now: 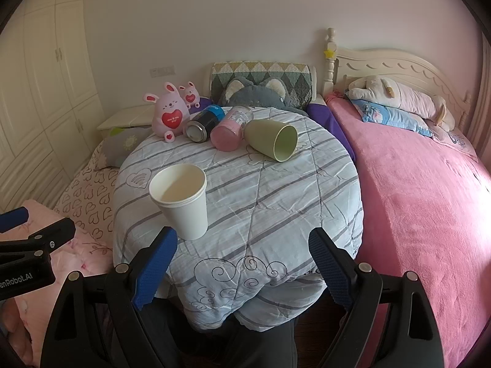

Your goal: Flip cup upright

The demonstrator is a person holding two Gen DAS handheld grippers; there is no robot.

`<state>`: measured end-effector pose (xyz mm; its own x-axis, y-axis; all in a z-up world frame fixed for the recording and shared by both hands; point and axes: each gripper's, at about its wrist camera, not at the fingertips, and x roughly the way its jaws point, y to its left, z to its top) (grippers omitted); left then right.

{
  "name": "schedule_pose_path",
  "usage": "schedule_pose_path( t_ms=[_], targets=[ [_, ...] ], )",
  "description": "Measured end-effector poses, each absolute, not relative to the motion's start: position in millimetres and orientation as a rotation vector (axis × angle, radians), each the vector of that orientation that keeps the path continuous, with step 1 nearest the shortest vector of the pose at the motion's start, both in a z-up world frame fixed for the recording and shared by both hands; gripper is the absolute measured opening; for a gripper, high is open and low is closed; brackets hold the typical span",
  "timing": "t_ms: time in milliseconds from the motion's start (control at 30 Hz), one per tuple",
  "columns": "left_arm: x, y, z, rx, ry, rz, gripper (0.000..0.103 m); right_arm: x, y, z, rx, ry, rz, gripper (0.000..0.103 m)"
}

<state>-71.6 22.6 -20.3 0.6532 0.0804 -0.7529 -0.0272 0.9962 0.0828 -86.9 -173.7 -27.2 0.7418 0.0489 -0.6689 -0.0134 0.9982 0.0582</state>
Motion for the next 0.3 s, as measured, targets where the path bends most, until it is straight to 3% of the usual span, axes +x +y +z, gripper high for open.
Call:
schedule_pose_path(
  t_ms=[300],
  targets=[
    [-70.5, 21.3, -21.7, 0.055, 0.849, 0.04, 0.103, -86.5, -175.6, -29.2, 0.054, 0.737, 0.032, 0.089]
  ],
)
